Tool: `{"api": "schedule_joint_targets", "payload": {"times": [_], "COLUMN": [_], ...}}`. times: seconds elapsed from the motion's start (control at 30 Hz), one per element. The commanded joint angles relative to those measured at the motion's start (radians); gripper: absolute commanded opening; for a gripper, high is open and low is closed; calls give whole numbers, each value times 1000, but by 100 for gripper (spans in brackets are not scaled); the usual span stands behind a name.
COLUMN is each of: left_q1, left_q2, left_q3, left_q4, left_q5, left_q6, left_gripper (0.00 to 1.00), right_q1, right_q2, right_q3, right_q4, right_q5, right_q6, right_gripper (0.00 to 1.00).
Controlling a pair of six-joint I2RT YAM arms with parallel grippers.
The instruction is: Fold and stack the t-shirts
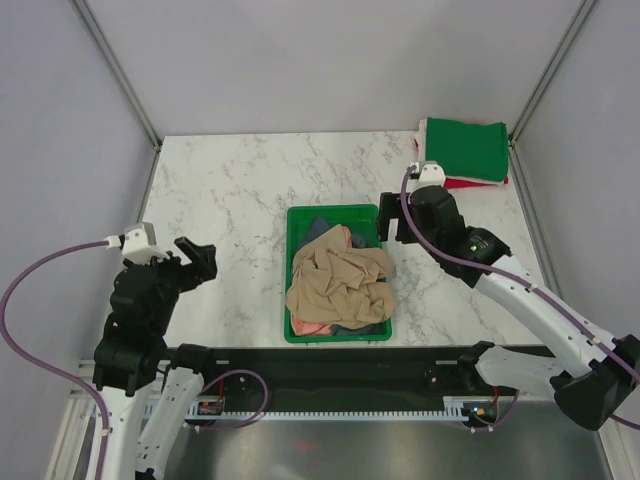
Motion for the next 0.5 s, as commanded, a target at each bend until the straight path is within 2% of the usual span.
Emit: {"api": "schedule_joint_targets", "payload": {"times": [0.0,0.07,0.13,0.27,0.3,0.47], "left_q1": [9,10,12,15,17,18], "left_q2": [19,21,19,16,15,15], "left_q3": [3,5,4,2,3,3], "left_q4": [18,17,18,17,17,17], "left_q5": [12,13,13,12,12,12], "left_q6": [-14,-14,-14,-16,-14,-13], "left_gripper": [93,93,93,94,94,95], "right_q1": [10,12,35,174,243,352], "right_q2": [-11,-11,-3,95,153,307], "right_q3": [-22,-51,-71,-28,-11,73], "right_q4": [44,94,145,169,162,156], "right_q5": [-100,-276,-376,-304,-262,-214], "right_q6": [-21,-37,-37,-15,-20,-15], "right_gripper": [98,98,98,98,98,97]}}
